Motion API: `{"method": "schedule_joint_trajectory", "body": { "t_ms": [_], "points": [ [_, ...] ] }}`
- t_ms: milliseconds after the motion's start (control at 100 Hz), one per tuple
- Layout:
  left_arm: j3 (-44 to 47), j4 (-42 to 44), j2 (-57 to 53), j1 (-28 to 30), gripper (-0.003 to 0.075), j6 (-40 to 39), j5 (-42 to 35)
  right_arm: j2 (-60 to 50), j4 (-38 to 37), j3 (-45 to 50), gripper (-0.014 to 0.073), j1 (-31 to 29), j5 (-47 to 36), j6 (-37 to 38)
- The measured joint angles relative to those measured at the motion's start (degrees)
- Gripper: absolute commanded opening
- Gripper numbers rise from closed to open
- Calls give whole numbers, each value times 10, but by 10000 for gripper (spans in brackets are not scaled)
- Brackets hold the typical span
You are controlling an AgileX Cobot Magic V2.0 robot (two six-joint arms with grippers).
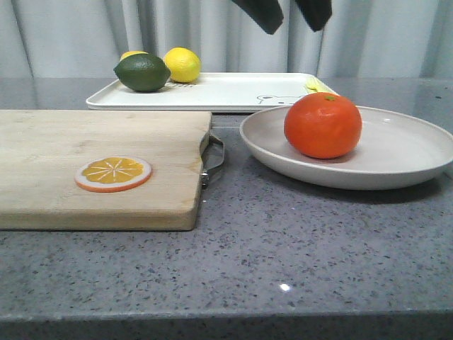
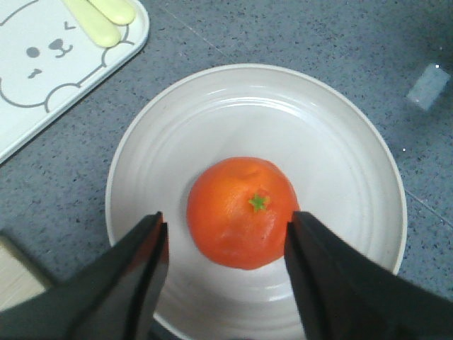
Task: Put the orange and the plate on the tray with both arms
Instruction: 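Raise the left gripper away from the plate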
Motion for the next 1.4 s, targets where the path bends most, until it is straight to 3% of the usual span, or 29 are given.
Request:
{"method": "schedule_joint_trajectory", "body": {
  "t_ms": [200,430,630,920,1400],
  "points": [
    [105,1,-85,20,157,-13,-45,0,0,0,-58,0,22,0],
    [252,1,-220,56,-20,-28,-114,0,0,0,-58,0,62,0],
    [363,1,-335,87,-18,-38,-128,5,0,-14,-29,0,122,0],
    [495,1,-485,110,-19,-44,-163,69,17,-102,303,44,258,-20],
    [548,1,-561,110,-18,-46,-163,274,98,-220,309,76,337,-23]
  ]
}}
